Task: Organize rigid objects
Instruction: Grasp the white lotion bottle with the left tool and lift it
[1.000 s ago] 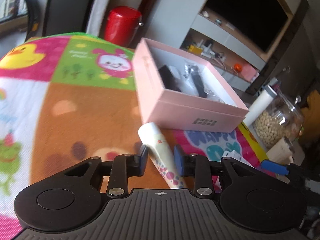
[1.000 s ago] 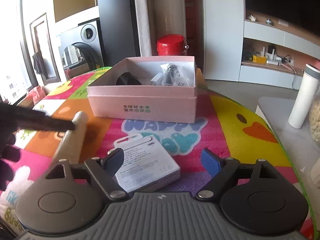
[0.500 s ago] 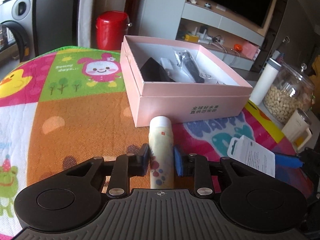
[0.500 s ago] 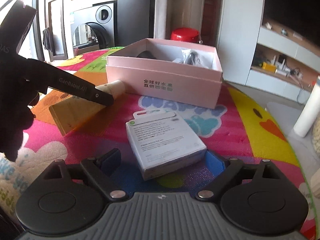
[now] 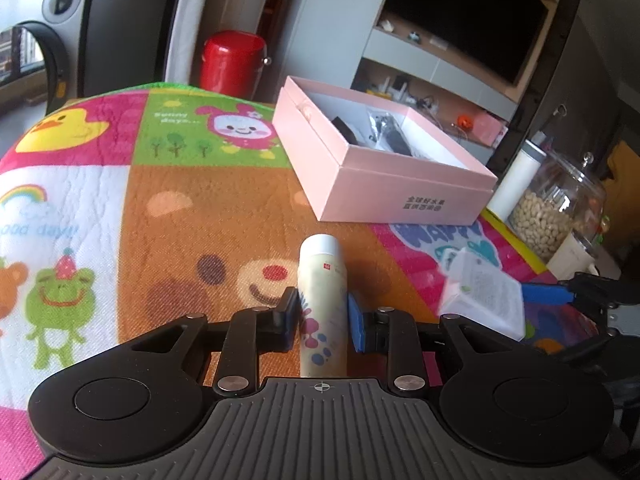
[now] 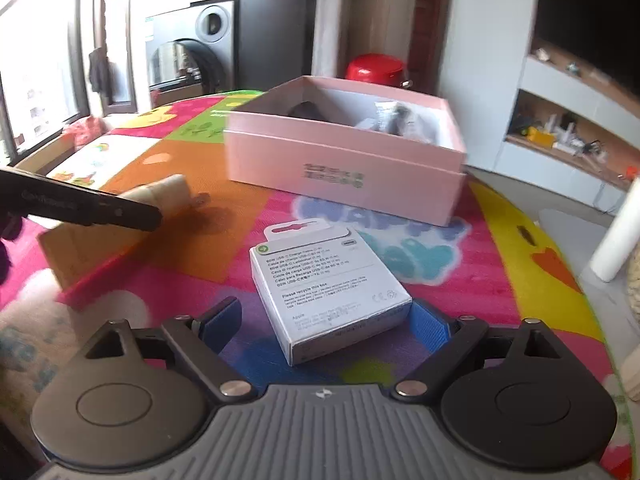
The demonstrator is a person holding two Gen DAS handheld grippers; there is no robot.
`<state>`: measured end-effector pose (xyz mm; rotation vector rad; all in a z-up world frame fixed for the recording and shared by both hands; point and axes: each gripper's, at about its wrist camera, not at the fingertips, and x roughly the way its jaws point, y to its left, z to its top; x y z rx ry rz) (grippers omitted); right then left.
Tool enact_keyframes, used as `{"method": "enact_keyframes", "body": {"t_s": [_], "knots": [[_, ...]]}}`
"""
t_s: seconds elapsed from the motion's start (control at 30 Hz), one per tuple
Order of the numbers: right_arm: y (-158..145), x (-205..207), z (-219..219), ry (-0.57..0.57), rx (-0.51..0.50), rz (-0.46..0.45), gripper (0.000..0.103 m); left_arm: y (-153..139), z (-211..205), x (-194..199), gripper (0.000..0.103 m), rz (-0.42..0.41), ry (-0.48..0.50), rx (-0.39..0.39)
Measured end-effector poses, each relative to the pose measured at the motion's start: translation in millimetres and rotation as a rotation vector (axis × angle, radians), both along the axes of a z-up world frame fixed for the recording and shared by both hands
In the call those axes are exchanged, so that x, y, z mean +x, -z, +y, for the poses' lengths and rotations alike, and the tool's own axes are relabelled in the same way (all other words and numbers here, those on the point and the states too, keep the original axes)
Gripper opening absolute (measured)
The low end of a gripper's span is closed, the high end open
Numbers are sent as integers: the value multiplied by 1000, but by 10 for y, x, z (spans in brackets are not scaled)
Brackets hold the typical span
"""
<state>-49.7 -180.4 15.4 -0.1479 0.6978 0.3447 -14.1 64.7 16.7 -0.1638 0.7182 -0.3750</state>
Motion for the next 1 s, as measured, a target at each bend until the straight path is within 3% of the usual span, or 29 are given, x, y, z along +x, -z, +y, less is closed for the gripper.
{"method": "enact_keyframes", "body": {"t_s": [0.17,0.3,0.43,0.53,0.63,0.73,0.83,1.0], "knots": [[-106,-60,126,-63,-50,-67,91,7,-137,-49,30,-50,27,81],[-177,-18,138,-60,-90,-106,91,22,-104,-55,30,-52,21,60],[-143,146,176,-94,-80,-68,91,39,-30,-42,30,-42,16,11],[-99,330,168,-78,-17,11,90,41,-9,-37,30,-38,13,-5],[-75,420,129,-59,49,69,77,34,-41,-37,30,-40,14,15],[-57,370,131,-42,17,49,71,9,-100,-17,30,-35,24,59],[-34,322,113,-47,0,35,70,-52,-152,51,30,7,34,98],[-19,336,67,-42,20,40,72,-121,-57,285,30,152,14,14]]}}
